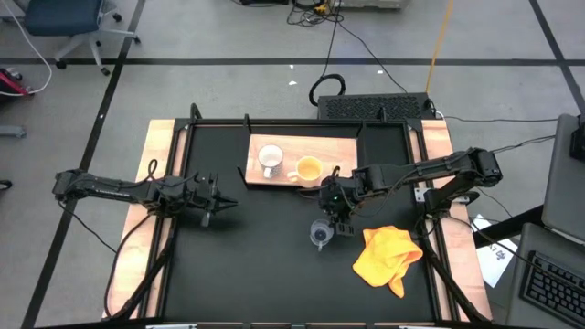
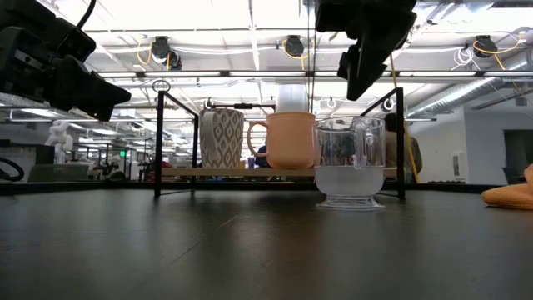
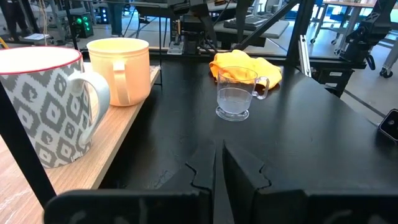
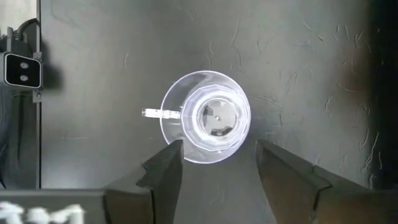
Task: Stack small to large cups/mugs on shelf
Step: Put the transparent mug on the shelf
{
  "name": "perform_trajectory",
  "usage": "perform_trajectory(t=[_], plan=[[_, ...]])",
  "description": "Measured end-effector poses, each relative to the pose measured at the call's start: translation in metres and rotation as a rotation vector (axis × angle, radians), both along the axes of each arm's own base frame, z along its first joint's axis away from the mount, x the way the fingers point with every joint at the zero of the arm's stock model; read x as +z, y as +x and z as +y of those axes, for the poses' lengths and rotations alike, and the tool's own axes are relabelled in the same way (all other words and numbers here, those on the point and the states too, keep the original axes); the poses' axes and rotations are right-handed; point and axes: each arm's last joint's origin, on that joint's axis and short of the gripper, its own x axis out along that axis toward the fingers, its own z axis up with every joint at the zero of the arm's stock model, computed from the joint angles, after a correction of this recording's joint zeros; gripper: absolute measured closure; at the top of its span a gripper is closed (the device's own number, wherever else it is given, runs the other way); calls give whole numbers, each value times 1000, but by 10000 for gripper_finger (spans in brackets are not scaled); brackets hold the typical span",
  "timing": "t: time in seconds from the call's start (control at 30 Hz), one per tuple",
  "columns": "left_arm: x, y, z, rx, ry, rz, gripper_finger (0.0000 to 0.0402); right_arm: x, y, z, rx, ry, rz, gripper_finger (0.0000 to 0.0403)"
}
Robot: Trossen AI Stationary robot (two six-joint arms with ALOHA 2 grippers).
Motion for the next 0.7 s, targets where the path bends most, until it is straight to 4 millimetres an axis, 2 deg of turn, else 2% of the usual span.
perform_trajectory(t=[0.1,0.53,0.7], plan=[[0,0,0,0,0,0,369,-1,0,0,-1,-1,-5,209],[0,0,0,0,0,0,369,-30,-3,-5,-17,-6,-16,208],[0,0,0,0,0,0,369,-32,-3,-9,-30,-7,-22,208]])
